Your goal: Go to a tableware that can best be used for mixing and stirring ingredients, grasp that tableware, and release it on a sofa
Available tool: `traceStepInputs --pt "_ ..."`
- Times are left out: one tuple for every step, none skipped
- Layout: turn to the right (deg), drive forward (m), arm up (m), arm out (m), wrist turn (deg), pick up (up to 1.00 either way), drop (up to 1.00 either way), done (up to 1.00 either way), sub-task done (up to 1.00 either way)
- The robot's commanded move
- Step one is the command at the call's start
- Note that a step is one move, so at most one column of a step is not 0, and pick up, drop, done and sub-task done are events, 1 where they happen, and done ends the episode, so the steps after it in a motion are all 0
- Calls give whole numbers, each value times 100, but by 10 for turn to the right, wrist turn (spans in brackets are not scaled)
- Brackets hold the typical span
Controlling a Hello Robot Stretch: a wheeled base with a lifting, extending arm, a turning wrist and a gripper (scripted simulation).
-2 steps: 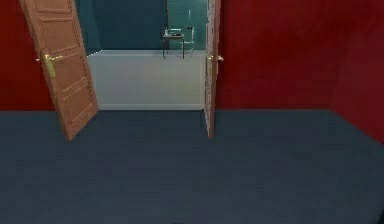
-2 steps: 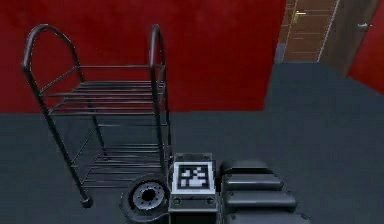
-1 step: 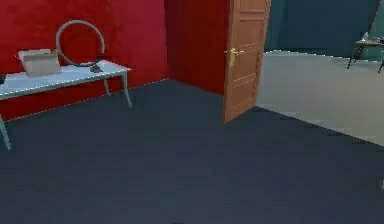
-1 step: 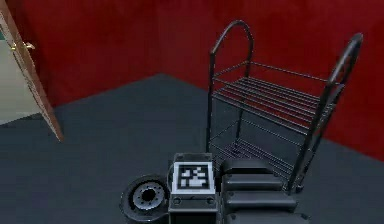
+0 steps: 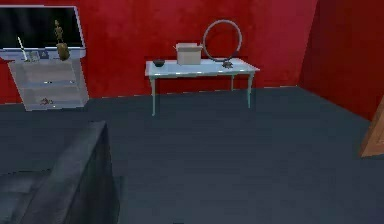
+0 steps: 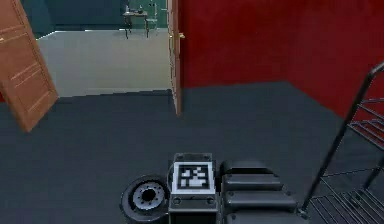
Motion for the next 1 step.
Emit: traceStepInputs --pt "0 100 0 0 0 0 0 0 0"
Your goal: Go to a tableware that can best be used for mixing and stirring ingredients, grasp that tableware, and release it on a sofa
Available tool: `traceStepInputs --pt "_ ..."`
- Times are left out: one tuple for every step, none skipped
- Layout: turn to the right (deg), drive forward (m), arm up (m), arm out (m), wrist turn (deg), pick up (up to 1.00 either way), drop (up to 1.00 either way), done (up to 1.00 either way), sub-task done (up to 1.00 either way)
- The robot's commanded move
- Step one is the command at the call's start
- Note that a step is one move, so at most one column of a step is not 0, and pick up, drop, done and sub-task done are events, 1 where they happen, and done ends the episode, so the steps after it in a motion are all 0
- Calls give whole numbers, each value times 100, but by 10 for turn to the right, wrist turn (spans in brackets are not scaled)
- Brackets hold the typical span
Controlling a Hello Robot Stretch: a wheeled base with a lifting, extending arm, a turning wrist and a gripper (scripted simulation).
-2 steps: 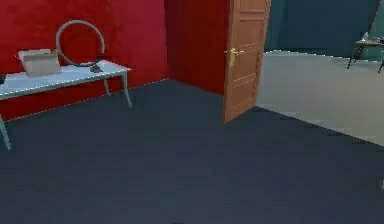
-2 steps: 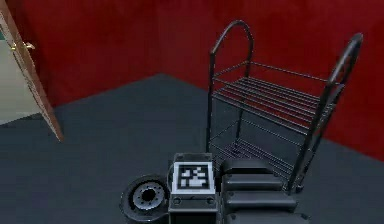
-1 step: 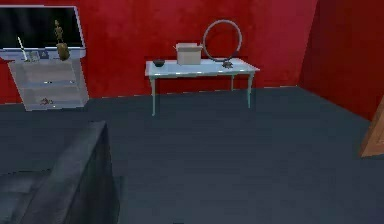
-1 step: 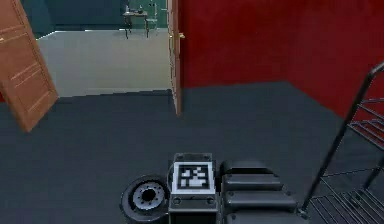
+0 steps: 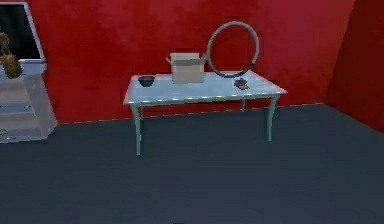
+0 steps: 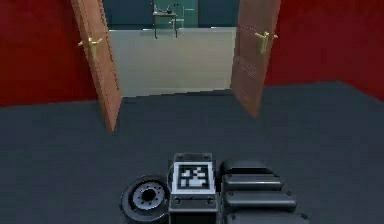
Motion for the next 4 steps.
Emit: traceStepInputs --pt "-300 0 0 0 0 0 0 0 0" --pt "0 85 0 0 0 0 0 0 0" --pt "-450 0 0 0 0 0 0 0 0" --pt "-240 0 0 0 0 0 0 0 0"
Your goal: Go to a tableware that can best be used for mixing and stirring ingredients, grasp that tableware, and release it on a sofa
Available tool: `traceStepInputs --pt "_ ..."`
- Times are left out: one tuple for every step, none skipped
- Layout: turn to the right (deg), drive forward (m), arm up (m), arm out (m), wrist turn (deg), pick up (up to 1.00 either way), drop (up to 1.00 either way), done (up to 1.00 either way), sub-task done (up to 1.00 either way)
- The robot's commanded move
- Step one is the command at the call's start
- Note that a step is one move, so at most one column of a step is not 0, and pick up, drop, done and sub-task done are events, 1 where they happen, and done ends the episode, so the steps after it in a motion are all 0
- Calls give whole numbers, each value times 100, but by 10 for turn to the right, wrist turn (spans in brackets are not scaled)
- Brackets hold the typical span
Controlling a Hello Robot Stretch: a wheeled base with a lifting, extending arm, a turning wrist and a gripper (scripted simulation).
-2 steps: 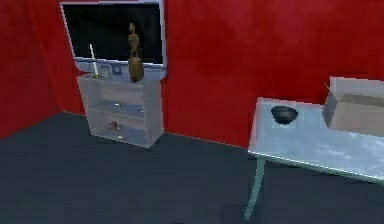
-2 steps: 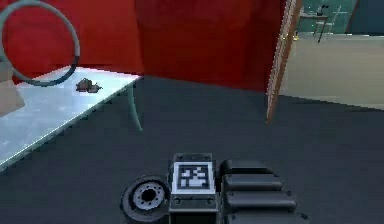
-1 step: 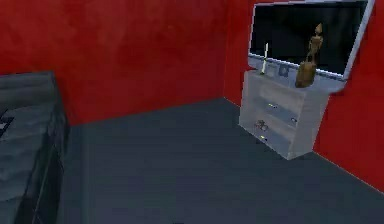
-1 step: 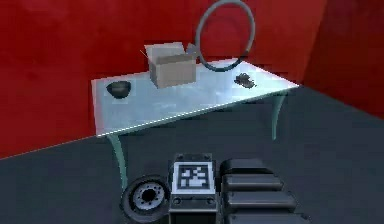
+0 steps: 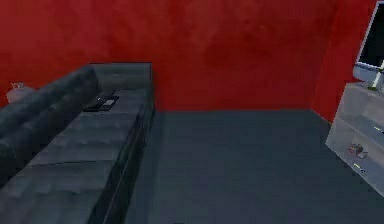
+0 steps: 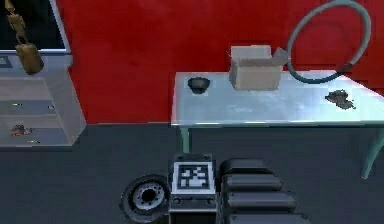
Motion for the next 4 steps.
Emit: traceStepInputs --pt "0 100 0 0 0 0 0 0 0" --pt "-30 0 0 0 0 0 0 0 0" --pt "0 65 0 0 0 0 0 0 0" --pt "450 0 0 0 0 0 0 0 0"
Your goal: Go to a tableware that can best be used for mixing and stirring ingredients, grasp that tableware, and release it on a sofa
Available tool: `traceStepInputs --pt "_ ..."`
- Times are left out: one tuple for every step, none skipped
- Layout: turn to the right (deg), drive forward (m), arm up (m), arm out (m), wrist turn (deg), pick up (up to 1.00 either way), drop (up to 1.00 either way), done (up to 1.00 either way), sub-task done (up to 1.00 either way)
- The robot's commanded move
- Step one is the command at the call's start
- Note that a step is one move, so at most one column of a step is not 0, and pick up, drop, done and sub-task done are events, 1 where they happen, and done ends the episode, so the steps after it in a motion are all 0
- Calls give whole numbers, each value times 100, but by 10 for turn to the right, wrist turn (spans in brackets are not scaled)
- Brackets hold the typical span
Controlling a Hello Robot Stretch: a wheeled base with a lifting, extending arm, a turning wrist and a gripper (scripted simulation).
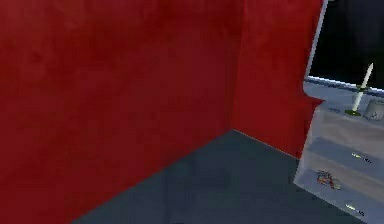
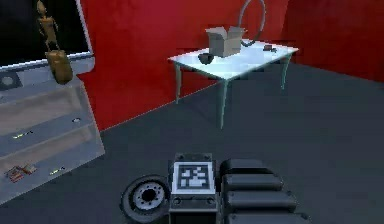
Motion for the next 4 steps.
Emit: traceStepInputs --pt "450 0 0 0 0 0 0 0 0" --pt "30 0 0 0 0 0 0 0 0" --pt "-450 0 0 0 0 0 0 0 0" --pt "-450 0 0 0 0 0 0 0 0"
